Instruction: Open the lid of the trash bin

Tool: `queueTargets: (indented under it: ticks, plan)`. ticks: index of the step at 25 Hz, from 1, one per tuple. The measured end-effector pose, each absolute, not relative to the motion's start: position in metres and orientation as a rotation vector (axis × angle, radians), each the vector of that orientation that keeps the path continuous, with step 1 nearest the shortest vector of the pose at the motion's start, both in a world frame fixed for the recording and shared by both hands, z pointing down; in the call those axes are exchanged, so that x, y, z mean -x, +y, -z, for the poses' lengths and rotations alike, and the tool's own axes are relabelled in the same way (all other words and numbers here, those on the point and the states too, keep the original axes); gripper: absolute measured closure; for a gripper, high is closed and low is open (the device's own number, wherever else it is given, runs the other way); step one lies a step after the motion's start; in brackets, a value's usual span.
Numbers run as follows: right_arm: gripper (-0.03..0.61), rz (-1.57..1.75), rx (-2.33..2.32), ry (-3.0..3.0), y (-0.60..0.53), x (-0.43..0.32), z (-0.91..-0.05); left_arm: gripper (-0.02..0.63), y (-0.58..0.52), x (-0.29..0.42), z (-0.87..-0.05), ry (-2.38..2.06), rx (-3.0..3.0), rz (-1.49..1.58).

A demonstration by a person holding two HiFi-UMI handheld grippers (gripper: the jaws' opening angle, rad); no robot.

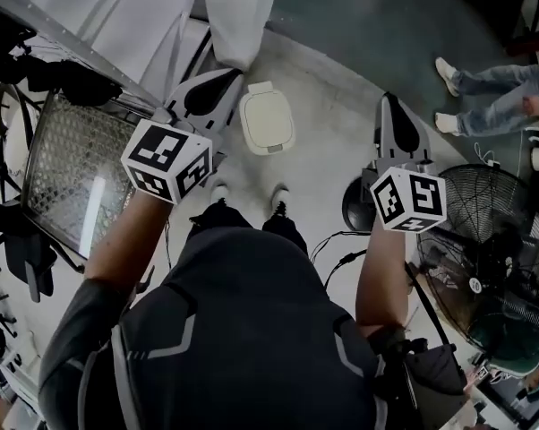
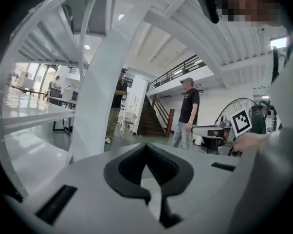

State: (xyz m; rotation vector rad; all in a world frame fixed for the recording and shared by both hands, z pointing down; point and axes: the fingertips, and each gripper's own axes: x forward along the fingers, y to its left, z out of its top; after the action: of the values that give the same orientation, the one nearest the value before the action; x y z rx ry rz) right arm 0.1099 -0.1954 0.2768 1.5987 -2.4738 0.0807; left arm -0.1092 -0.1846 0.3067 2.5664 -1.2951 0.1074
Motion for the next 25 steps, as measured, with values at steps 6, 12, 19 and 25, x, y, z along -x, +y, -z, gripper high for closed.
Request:
queueTargets:
  ticks: [6,12,19,25]
  plan:
    - [0.551,-0.181,-1.455,-2.480,-0.223,-0.124,-0.332,0.604,-0.192,0.089,-0.344,-1.380,-2.450,-0.204]
    - [0.550,-0.243,-1.277,-2.466,-0.236,-0.129,-0.404,0.604,-0.194,0.070,-0.407,-1.449,-2.281,-0.280]
    - [0.549,-0.342,-1.150,-2.446,-0.237,-0.123,-0.472,0.604,-0.188,0.052,-0.457,-1.454,-2.248,-0.358]
    - [0.549,-0.404,-1.085,-2.401,-0.230,-0.117,-0.530,0.604,-0.182,0.046,-0.504,-1.443,-2.224,-0.397]
